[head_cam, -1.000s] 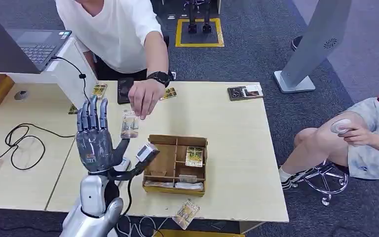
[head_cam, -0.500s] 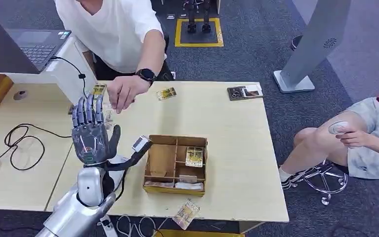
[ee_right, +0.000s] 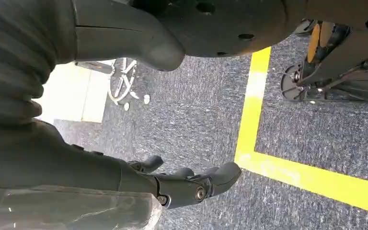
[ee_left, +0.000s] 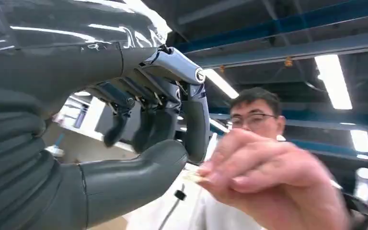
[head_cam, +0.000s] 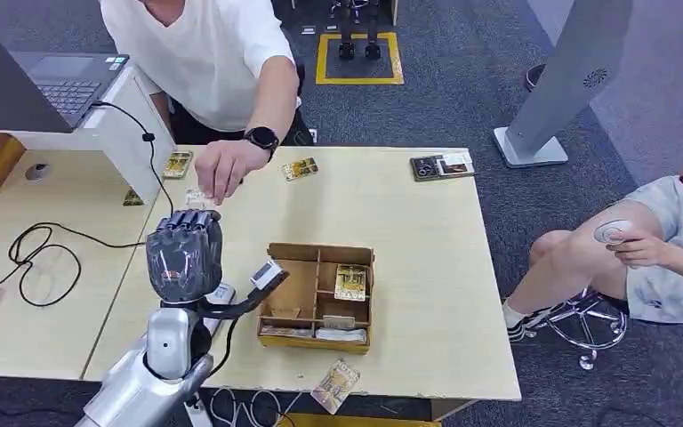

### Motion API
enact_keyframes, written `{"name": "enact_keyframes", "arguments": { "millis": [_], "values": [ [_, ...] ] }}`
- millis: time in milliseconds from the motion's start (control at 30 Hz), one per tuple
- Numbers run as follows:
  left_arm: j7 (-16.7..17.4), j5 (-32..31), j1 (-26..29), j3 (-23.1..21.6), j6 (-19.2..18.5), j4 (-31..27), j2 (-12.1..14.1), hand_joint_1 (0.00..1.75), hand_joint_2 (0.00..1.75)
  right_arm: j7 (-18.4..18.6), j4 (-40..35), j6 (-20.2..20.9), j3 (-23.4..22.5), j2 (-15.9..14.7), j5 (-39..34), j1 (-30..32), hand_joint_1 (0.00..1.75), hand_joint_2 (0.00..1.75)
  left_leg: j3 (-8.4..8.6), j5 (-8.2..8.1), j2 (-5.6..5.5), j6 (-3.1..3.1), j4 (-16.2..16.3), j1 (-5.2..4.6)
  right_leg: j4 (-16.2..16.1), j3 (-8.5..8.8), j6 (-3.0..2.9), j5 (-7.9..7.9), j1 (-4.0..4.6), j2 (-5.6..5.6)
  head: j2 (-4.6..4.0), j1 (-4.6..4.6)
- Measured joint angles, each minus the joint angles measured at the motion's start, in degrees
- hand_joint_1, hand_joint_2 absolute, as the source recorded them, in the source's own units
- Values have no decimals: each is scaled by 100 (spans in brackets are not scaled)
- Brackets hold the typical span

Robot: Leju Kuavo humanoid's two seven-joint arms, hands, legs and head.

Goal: Pass the card to the sensor for recognition and then transmit it.

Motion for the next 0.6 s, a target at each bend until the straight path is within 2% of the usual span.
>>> {"name": "enact_keyframes", "arguments": {
  "millis": [133, 167, 200, 233, 267, 600],
  "values": [
    [-166, 2, 91, 122, 0, -63, -114, 175, 175, 0, 0, -9, 0, 0, -2, 0, 0, 175, 0, 0, 0, 0, 0, 0, 0, 0, 0, 0, 0, 0, 0, 0],
    [-177, 0, 107, 151, 0, -70, -136, 161, 175, -2, 0, -9, 0, 0, -2, 0, 0, 175, 0, 0, 1, 0, 0, 0, 0, 0, 0, 0, 0, 0, 0, 0],
    [-183, 0, 125, 179, 0, -72, -153, 99, 175, -2, 0, -9, 0, 0, -2, 0, 0, 175, 0, 0, 1, 0, 0, 0, 0, 0, 0, 0, 0, 0, 0, 0],
    [-207, 0, 143, 199, 0, -78, -164, 73, 175, 0, 0, -9, 0, 0, -2, 0, 0, 175, 0, 0, 0, 0, 0, 0, 0, 0, 0, 0, 0, 0, 0, 0],
    [-256, 2, 163, 221, 0, -87, -184, 0, 175, -2, 0, -11, 0, 0, -4, 1, 0, 175, 0, 0, 0, 0, 0, 0, 0, 0, 0, 0, 0, -1, 0, 0],
    [-885, 2, 329, 649, 0, -116, -538, 0, 175, -7, 2, -17, 0, 0, -7, 1, 0, 175, 0, 0, -1, 0, 0, 0, 0, 0, 0, 0, 0, -1, 0, 2]
  ]
}}
